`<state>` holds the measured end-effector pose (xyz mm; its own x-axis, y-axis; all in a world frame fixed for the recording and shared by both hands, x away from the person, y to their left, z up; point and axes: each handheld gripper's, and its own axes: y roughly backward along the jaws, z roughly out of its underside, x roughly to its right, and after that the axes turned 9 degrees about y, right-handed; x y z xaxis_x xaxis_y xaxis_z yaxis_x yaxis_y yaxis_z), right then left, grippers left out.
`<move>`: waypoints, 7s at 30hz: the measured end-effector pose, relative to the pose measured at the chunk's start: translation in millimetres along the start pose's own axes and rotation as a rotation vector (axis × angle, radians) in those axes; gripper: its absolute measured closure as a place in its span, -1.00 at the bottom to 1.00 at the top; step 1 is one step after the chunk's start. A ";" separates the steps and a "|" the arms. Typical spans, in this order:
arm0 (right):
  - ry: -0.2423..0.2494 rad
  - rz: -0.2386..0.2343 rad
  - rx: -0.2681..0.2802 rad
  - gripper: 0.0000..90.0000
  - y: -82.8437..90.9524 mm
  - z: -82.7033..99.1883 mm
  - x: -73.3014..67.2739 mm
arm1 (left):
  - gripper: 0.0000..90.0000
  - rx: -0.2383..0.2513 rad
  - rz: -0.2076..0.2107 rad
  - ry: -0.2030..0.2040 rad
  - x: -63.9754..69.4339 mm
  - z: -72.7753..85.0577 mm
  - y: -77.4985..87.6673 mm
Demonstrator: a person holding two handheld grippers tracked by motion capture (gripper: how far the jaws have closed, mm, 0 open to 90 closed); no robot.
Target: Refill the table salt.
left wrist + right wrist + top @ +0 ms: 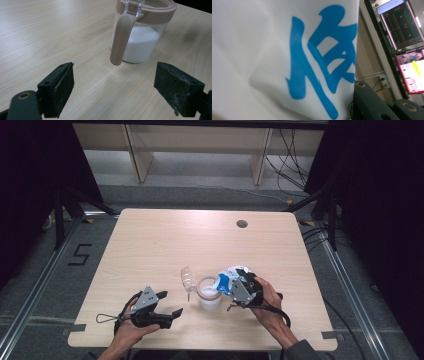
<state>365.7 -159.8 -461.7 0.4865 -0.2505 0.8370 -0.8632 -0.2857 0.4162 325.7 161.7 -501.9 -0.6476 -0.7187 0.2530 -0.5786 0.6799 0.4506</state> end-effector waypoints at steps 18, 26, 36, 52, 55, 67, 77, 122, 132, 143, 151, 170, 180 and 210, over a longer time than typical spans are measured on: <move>-0.202 -0.097 0.054 0.82 -4.2 15.7 11.2 | -0.65 0.003 -0.002 -0.009 -0.7 -0.5 0.5; -0.341 -0.158 0.097 0.83 -6.2 26.0 16.4 | -0.65 0.004 -0.002 -0.010 -0.6 -0.5 0.4; -0.429 -0.188 0.121 0.85 -11.8 37.3 17.3 | -0.65 0.003 0.002 -0.012 -0.6 -0.4 0.5; -0.616 -0.260 0.179 0.87 -16.4 55.8 21.4 | -0.65 0.003 -0.004 -0.009 -0.8 -0.6 0.4; -0.634 -0.259 0.178 0.87 -16.5 59.1 22.4 | -0.65 0.004 0.003 -0.013 -0.8 -0.4 0.9; -0.686 -0.236 0.175 0.87 -18.5 72.6 27.1 | -0.65 0.001 -0.001 -0.015 -0.3 -0.3 0.6; -0.720 -0.174 0.115 0.87 -19.1 92.2 33.9 | -0.65 0.002 0.004 -0.014 -0.6 -0.3 0.6; -0.801 -0.150 0.061 0.75 -13.2 113.4 35.3 | -0.65 0.006 0.001 -0.011 -0.9 -0.6 0.7; -0.867 -0.165 0.066 0.48 -8.6 117.7 33.8 | -0.65 0.006 0.002 -0.015 -1.3 -0.8 1.0; -0.919 -0.130 0.094 0.12 -2.5 117.3 34.7 | -0.65 0.009 0.005 -0.014 -1.3 -0.7 1.0; -0.916 -0.133 0.121 -0.08 3.2 115.0 36.9 | -0.65 0.008 0.001 -0.007 -1.4 -0.5 1.3; -0.954 -0.087 0.090 -0.22 36.3 116.5 29.6 | -0.65 0.008 -0.005 -0.008 -1.9 -0.7 1.1; -0.944 -0.102 0.085 -0.25 50.6 116.4 21.4 | -0.65 0.002 -0.015 -0.010 -1.5 -1.2 0.3; -0.894 -0.251 0.067 -0.32 74.5 109.8 -3.1 | -0.65 0.001 -0.016 0.017 -2.4 -2.1 -2.4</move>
<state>314.7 -281.9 -472.3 0.6049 -0.7858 0.1286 -0.7226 -0.4739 0.5032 329.7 161.5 -501.8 -0.6300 -0.7318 0.2599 -0.5892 0.6685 0.4539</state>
